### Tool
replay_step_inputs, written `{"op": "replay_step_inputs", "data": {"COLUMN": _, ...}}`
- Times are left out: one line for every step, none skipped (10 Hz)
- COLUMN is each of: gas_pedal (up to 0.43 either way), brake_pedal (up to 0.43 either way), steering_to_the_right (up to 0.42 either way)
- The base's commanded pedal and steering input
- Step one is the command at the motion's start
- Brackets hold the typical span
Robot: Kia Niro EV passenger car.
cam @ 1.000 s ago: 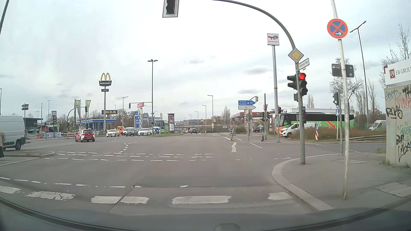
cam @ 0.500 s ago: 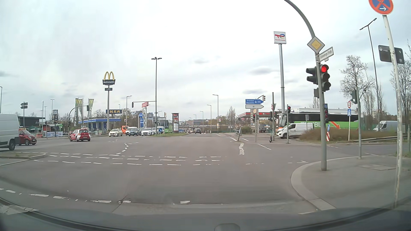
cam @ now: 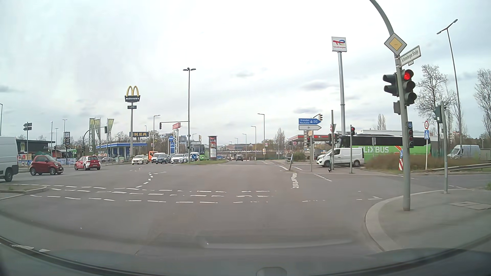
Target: Follow the waypoints while adhering to traffic rules and regulations
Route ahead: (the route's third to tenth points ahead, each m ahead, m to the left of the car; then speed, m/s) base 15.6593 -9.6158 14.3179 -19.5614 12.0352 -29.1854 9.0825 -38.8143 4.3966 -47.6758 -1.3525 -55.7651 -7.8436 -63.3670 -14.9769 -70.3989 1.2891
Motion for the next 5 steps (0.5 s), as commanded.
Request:
{"op": "replay_step_inputs", "data": {"gas_pedal": 0.000, "brake_pedal": 0.195, "steering_to_the_right": -0.047}}
{"op": "replay_step_inputs", "data": {"gas_pedal": 0.000, "brake_pedal": 0.183, "steering_to_the_right": -0.041}}
{"op": "replay_step_inputs", "data": {"gas_pedal": 0.000, "brake_pedal": 0.177, "steering_to_the_right": -0.033}}
{"op": "replay_step_inputs", "data": {"gas_pedal": 0.000, "brake_pedal": 0.171, "steering_to_the_right": -0.024}}
{"op": "replay_step_inputs", "data": {"gas_pedal": 0.000, "brake_pedal": 0.177, "steering_to_the_right": -0.018}}
